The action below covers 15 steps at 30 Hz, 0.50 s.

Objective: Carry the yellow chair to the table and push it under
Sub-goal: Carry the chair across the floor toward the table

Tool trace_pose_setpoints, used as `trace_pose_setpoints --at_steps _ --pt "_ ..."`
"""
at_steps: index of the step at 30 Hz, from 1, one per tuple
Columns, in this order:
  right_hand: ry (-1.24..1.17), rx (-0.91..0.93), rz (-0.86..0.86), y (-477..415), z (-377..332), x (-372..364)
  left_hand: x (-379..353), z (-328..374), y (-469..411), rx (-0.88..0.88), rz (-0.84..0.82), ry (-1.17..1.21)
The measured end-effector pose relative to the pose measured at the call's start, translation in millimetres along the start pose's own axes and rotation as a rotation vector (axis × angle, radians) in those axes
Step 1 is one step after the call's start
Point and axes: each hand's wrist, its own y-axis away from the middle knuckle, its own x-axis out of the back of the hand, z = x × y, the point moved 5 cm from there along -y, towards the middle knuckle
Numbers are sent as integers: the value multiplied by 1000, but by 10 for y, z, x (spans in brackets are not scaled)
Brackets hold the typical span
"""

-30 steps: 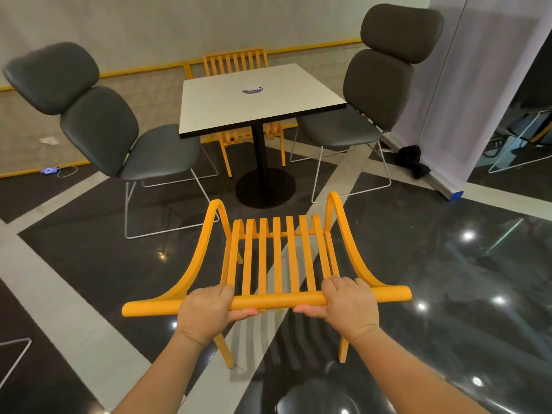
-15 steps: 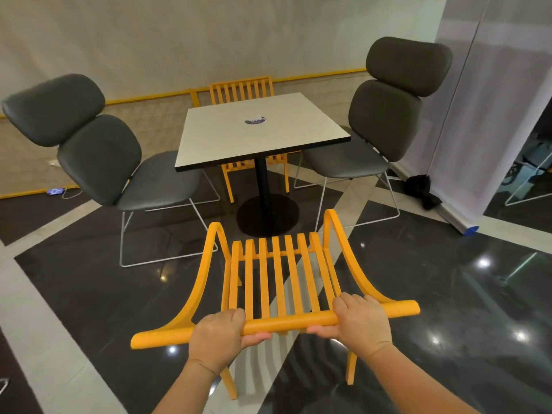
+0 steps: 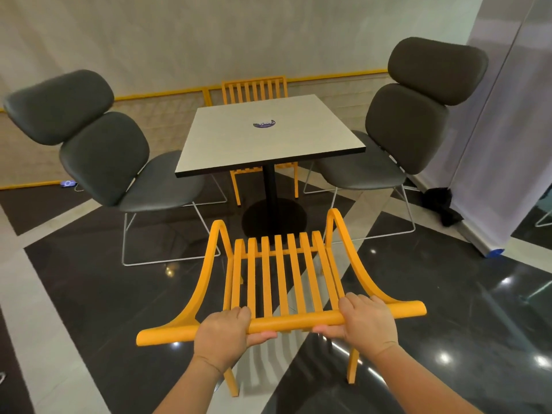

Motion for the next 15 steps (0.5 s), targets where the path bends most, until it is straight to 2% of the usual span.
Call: trace_pose_setpoints --at_steps 15 --pt "-39 69 61 -653 544 -334 -292 -1 -743 40 26 -35"
